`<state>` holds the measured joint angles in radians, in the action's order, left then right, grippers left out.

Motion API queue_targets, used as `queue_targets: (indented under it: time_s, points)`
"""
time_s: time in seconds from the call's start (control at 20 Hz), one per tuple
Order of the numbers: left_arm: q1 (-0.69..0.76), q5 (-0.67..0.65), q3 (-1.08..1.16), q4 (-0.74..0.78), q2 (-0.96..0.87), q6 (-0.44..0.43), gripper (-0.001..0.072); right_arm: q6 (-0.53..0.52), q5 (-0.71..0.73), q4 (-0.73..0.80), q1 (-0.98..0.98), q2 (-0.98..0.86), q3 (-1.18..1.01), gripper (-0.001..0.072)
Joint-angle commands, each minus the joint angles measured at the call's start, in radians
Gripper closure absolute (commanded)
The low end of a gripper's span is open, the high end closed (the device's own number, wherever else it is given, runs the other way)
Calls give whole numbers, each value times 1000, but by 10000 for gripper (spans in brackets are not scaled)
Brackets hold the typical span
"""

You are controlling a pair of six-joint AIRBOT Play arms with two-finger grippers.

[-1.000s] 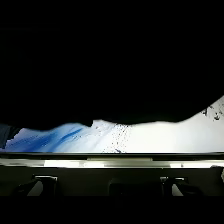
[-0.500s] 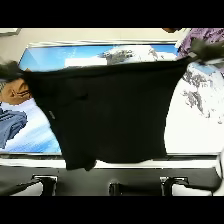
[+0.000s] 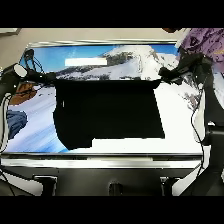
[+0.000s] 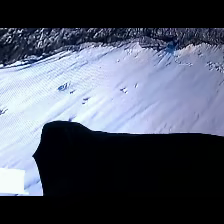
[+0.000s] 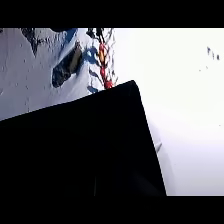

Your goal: Fold the clothes and pants, and hang the long-sleeved shirts on hangers.

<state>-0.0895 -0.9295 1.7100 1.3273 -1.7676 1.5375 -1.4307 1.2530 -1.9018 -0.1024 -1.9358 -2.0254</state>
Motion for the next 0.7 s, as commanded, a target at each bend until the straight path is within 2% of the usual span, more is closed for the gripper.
queue_targets:
  time_s: [0.0, 0.3, 0.65]
  points:
    - [2, -8, 17, 2, -31, -13, 692, -6, 27, 3, 2, -26, 0, 680]
    - [-4, -288, 16, 9, -40, -24, 693, -24, 252, 67, 2, -32, 0, 680]
    - [-2, -410, 2, 8, -116, -23, 691, -24, 307, 66, 2, -71, 90, 679]
